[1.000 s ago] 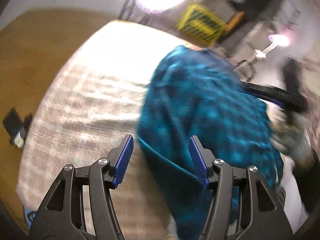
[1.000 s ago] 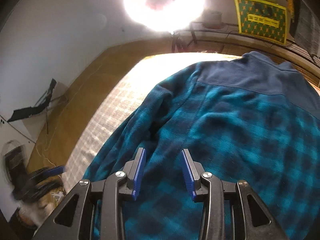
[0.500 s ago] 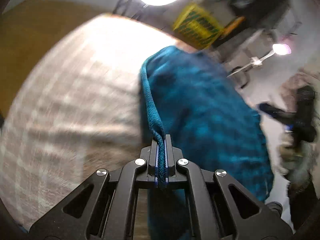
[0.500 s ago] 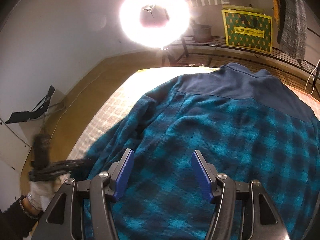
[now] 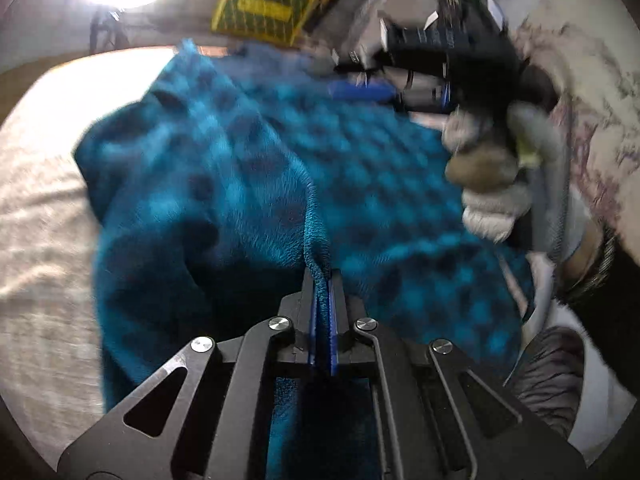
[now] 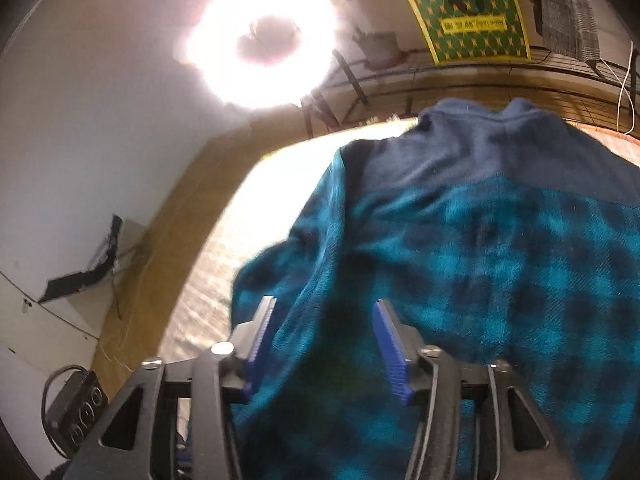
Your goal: Fold large clothes
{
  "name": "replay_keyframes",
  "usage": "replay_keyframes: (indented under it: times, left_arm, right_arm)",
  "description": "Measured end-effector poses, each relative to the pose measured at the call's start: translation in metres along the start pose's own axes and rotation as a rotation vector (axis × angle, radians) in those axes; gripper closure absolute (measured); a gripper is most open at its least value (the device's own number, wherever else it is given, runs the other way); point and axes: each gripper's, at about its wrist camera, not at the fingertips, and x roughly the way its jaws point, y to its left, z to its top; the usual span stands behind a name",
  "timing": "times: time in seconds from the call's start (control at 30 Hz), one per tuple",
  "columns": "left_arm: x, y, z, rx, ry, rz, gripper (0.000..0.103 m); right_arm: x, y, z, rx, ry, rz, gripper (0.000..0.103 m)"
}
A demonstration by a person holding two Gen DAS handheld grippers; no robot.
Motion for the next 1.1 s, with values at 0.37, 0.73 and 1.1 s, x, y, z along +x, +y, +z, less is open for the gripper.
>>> replay_keyframes:
  times: [0.37,0.73,1.1]
  left_arm:
    - [-0.110,0.020,-0.043,-0.075,-0.122,0.058,0.073]
    - [-0.124,0.073,-0.118,-0.359,-0.062,0.067,0.070]
    - [-0.075,0.086,-0.102,-0.522,-0.073,-0.074,0.069]
  right_arm:
    - [-0.026,0.008,-0.025,-0.033,-0.010,0.044,0.055]
    - [-0.104,0.062,-0.125,-0.122,0.024,0.232,0.037]
    - [-0.031,0.083,-0.184,-0.187,0.103,0.124,0.035]
